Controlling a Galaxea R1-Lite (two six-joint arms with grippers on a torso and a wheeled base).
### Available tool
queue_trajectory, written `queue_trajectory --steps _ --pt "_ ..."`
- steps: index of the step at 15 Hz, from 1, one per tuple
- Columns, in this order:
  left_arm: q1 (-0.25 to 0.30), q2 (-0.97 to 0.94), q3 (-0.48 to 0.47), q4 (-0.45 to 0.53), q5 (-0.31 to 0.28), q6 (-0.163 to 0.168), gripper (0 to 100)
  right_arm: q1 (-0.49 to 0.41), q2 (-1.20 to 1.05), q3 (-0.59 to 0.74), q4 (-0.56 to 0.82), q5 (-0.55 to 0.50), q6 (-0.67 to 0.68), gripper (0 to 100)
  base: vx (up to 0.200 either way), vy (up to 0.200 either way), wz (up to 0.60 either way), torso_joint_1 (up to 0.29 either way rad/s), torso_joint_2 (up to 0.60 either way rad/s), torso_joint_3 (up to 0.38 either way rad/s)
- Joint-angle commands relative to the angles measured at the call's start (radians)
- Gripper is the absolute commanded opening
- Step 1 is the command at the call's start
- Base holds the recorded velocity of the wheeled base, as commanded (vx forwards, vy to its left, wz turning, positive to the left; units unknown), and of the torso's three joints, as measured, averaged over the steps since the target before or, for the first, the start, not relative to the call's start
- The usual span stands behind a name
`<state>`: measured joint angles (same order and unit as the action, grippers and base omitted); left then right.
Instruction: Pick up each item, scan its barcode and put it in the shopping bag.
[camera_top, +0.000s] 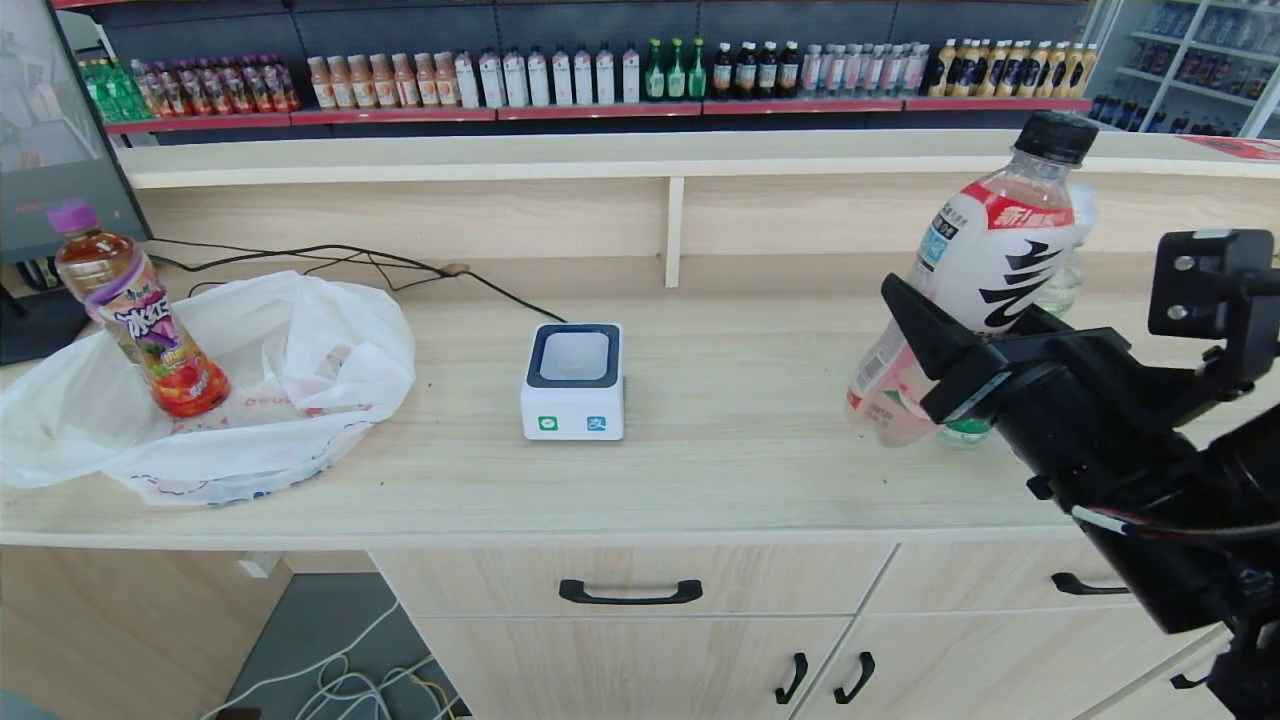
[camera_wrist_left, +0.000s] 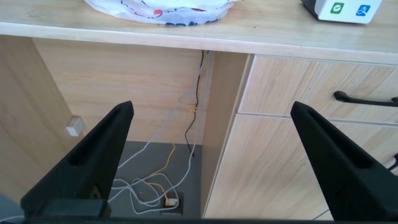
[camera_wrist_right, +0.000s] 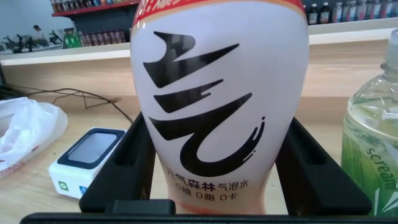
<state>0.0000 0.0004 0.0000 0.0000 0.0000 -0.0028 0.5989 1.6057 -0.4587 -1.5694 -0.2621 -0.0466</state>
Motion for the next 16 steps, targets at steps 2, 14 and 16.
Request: queue_trajectory --steps 2,14,16 --pt "0.000 0.000 0.000 0.000 0.000 0.000 100 0.056 -0.121 0.092 -0.001 0.003 0.002 0 0.000 0.000 0.00 0.000 0.00 0.000" --pt "0.000 0.000 0.000 0.000 0.000 0.000 100 0.248 -0.227 0.186 -0.001 0.400 0.185 0 0.000 0.000 0.00 0.000 0.00 0.000" --pt "0.000 0.000 0.000 0.000 0.000 0.000 100 0.240 -0.217 0.169 -0.001 0.495 0.251 0 0.000 0.000 0.00 0.000 0.00 0.000"
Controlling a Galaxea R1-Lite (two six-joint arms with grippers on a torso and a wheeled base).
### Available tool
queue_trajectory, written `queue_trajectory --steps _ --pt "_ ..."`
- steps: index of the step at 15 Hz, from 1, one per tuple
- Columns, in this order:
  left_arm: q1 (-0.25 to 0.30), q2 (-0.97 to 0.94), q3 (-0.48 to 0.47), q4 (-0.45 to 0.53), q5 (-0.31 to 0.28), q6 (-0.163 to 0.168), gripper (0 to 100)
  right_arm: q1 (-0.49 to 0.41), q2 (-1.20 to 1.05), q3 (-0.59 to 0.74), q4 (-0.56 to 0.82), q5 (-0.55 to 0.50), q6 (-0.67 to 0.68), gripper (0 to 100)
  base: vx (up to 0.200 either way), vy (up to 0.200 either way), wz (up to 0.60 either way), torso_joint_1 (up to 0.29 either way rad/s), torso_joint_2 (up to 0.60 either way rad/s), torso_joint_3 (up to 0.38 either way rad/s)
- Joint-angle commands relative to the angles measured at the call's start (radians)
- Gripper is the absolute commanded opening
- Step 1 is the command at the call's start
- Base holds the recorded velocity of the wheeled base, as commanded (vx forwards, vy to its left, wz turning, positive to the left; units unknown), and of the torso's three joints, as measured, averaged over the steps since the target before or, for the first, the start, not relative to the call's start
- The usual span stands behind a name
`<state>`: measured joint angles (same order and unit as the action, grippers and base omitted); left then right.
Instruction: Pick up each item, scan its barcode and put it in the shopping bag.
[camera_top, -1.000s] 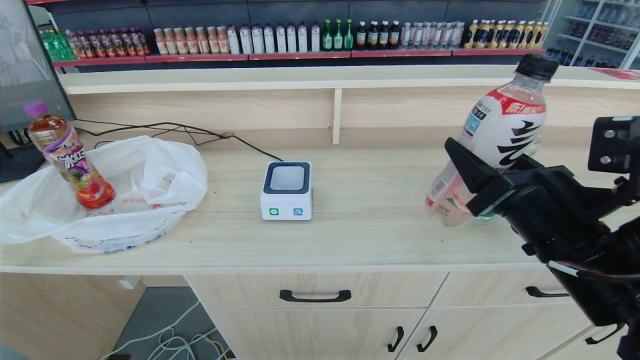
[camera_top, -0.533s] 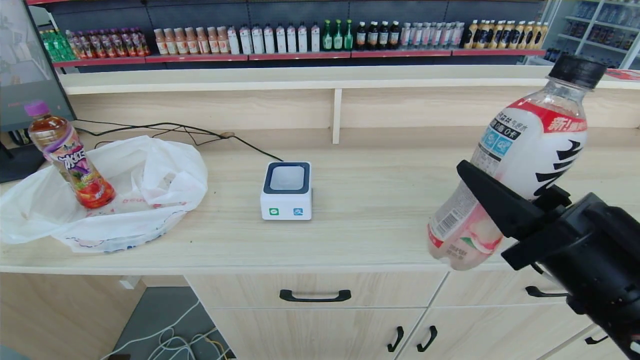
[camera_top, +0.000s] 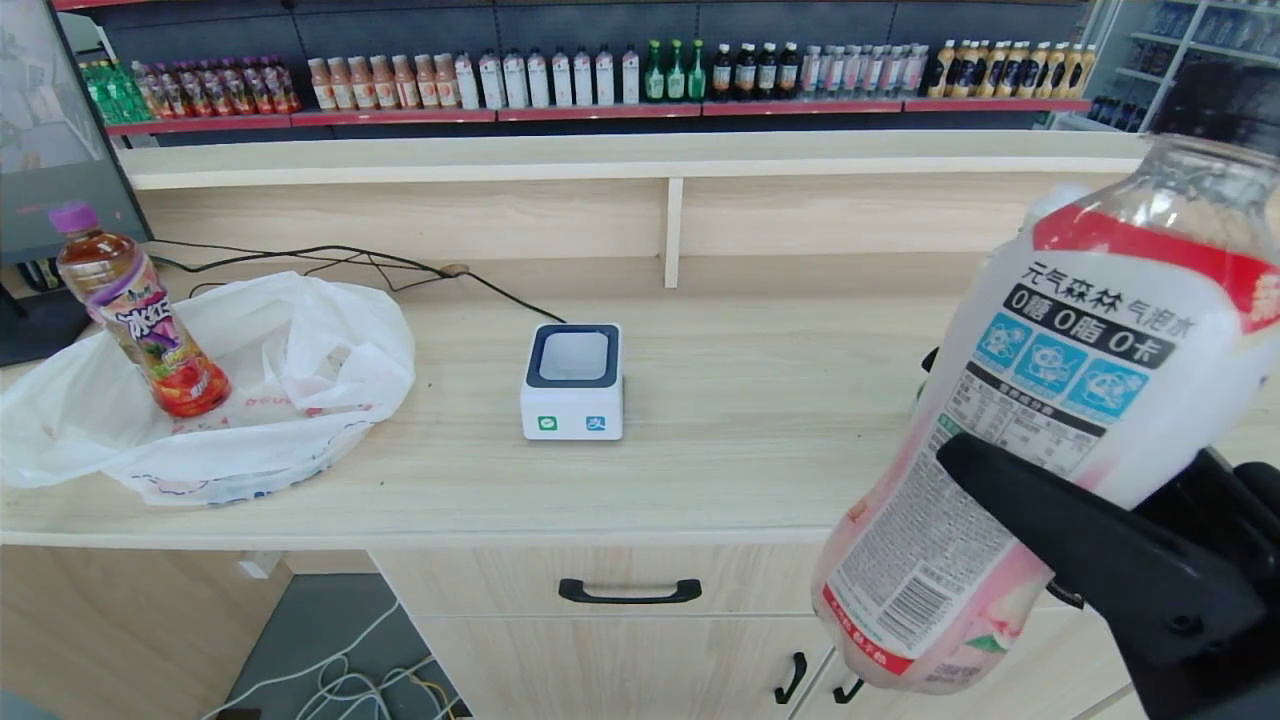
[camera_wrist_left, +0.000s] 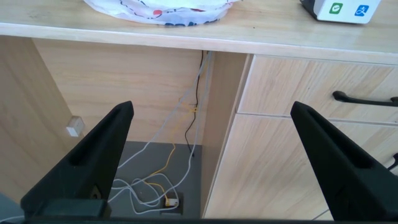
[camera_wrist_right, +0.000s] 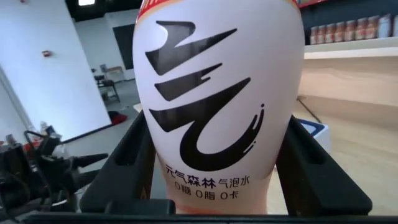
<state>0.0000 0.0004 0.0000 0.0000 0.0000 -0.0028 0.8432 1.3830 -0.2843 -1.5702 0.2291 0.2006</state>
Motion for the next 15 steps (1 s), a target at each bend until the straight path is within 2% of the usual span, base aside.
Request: queue_trajectory --steps 1,5,8,10,15 --pt "0.000 0.000 0.000 0.000 0.000 0.000 100 -0.016 0.016 -0.013 -0.001 0.027 0.031 0 0.000 0.000 0.00 0.000 0.00 0.000" --pt "0.000 0.000 0.000 0.000 0.000 0.000 100 -0.055 0.036 -0.113 -0.001 0.068 0.263 0 0.000 0.000 0.00 0.000 0.00 0.000" --pt "0.000 0.000 0.000 0.000 0.000 0.000 100 -0.055 0.022 -0.125 -0.001 0.068 0.402 0 0.000 0.000 0.00 0.000 0.00 0.000" --pt "0.000 0.000 0.000 0.000 0.000 0.000 100 -0.053 0.018 -0.153 -0.001 0.068 0.450 0 0.000 0.000 0.00 0.000 0.00 0.000" --pt "0.000 0.000 0.000 0.000 0.000 0.000 100 -0.033 0.024 -0.190 -0.001 0.068 0.453 0 0.000 0.000 0.00 0.000 0.00 0.000"
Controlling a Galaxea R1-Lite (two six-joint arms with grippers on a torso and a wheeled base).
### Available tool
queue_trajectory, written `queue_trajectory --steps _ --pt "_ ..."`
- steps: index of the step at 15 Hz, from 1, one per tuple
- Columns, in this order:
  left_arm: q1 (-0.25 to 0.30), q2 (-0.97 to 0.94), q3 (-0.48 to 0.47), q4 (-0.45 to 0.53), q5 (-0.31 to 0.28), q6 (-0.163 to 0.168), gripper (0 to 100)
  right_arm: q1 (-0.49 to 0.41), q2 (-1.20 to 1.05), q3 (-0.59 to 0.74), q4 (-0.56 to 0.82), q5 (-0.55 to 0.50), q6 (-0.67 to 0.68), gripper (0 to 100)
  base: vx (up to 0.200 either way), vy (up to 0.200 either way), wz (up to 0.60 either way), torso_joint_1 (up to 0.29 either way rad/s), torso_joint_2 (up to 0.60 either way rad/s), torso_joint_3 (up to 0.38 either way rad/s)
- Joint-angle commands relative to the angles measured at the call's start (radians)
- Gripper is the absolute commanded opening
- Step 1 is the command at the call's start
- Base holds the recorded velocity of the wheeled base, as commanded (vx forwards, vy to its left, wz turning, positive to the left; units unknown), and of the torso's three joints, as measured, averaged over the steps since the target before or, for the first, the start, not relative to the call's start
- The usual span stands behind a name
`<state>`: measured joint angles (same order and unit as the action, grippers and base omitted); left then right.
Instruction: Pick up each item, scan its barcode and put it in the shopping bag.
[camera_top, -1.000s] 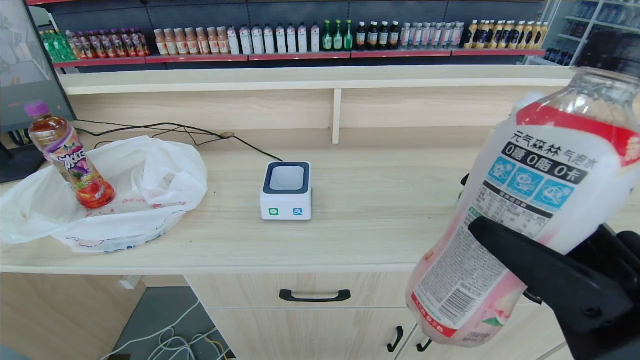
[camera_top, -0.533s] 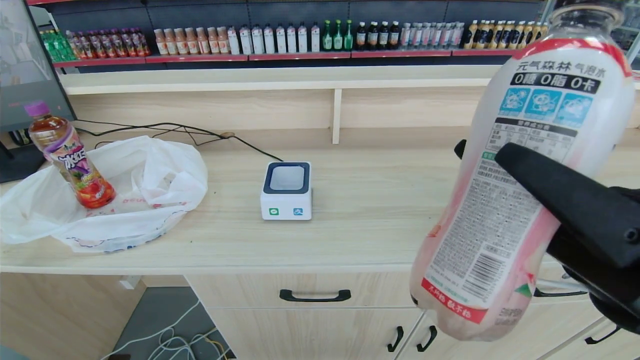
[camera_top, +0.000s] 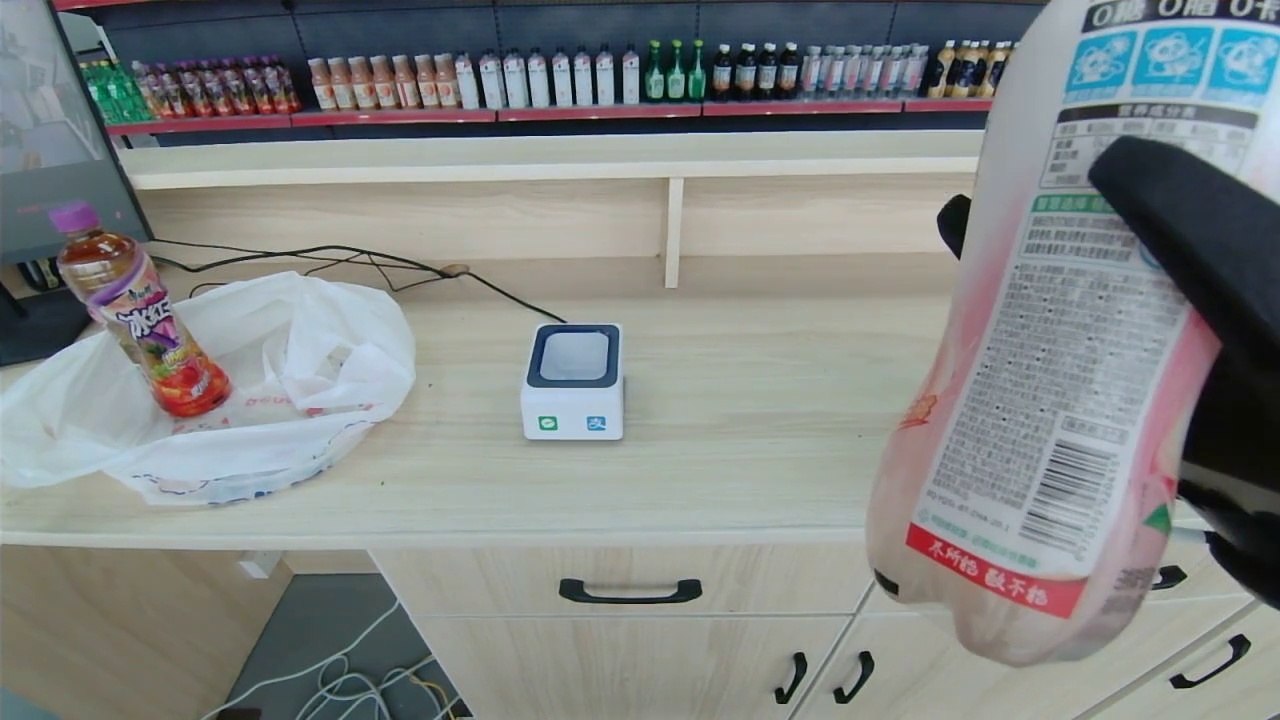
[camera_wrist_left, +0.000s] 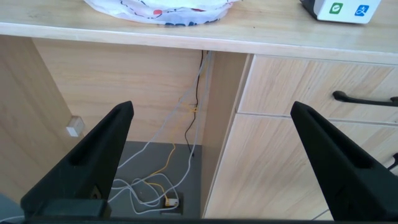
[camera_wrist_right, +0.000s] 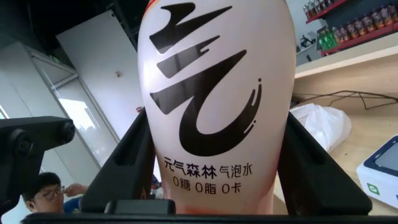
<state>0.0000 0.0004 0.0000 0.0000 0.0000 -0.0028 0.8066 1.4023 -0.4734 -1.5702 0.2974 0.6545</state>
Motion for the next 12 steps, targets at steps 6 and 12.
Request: queue_trajectory --steps 6,12 --pt "0.000 0.000 0.000 0.000 0.000 0.000 100 0.011 0.017 -0.002 -0.001 0.000 -0.003 0 0.000 0.000 0.00 0.000 0.00 0.000" --pt "0.000 0.000 0.000 0.000 0.000 0.000 100 0.014 0.015 0.002 -0.001 0.000 -0.009 0 0.000 0.000 0.00 0.000 0.00 0.000"
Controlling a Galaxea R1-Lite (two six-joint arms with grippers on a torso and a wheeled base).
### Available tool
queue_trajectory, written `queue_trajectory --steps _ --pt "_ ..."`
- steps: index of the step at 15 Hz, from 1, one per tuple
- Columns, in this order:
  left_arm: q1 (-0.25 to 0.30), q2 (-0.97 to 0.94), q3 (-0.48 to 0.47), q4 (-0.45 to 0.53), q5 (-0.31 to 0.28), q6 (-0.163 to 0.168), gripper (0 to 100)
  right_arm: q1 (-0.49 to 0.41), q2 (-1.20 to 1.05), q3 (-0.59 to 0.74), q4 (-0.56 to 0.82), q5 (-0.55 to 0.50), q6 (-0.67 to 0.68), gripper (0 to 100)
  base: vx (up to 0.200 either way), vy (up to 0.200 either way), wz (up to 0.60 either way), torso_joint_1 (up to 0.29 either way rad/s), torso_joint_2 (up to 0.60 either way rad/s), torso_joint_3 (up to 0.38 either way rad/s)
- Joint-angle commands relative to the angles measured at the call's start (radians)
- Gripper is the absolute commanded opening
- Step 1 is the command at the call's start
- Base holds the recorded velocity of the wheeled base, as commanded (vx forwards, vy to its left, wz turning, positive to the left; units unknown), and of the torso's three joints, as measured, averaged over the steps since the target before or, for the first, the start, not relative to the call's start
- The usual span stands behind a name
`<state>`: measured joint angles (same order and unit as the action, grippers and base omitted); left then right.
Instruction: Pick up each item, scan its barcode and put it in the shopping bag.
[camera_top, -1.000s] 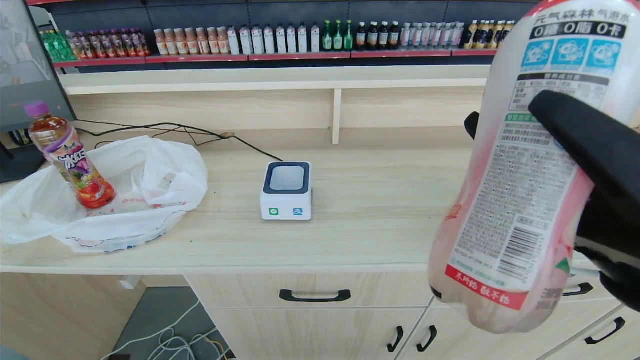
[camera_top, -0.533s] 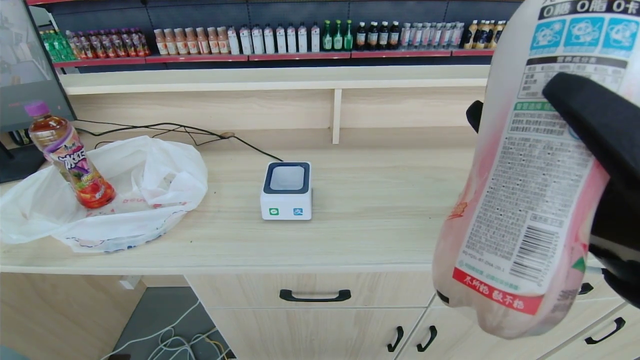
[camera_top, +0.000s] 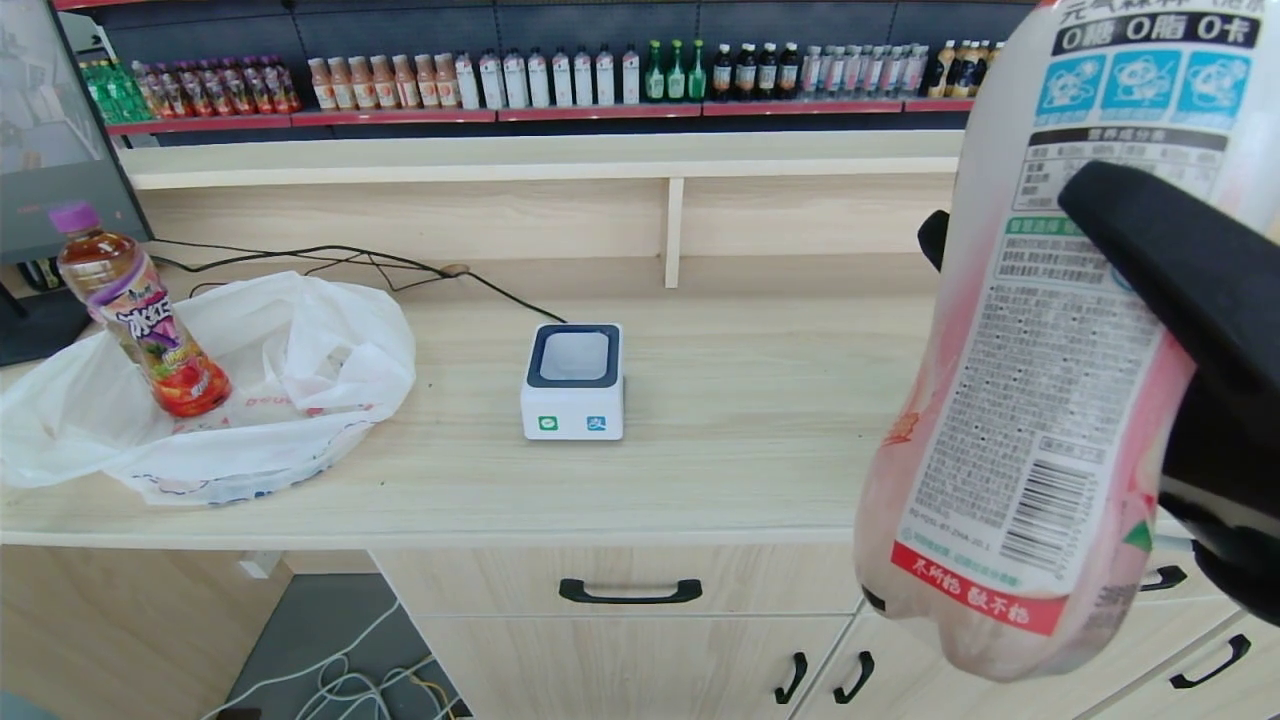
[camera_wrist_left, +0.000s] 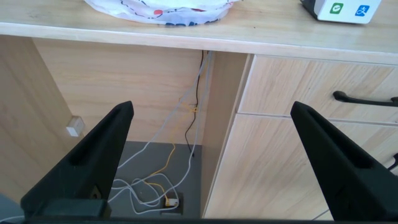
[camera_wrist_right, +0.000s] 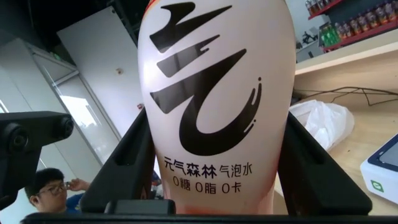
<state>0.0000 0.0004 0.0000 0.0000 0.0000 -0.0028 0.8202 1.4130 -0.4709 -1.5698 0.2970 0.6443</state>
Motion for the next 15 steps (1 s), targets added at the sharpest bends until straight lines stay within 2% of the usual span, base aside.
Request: queue_trajectory --steps 1,8,13,15 --pt "0.000 0.000 0.000 0.000 0.000 0.000 100 0.000 0.004 0.001 -0.001 0.001 0.000 0 0.000 0.000 0.00 0.000 0.00 0.000" --pt "0.000 0.000 0.000 0.000 0.000 0.000 100 0.000 0.012 0.005 -0.001 0.001 -0.008 0 0.000 0.000 0.00 0.000 0.00 0.000" --pt "0.000 0.000 0.000 0.000 0.000 0.000 100 -0.010 0.089 0.000 -0.001 0.034 -0.110 0 0.000 0.000 0.00 0.000 0.00 0.000" --pt "0.000 0.000 0.000 0.000 0.000 0.000 100 -0.055 0.156 -0.035 -0.001 0.083 -0.238 0 0.000 0.000 0.00 0.000 0.00 0.000"
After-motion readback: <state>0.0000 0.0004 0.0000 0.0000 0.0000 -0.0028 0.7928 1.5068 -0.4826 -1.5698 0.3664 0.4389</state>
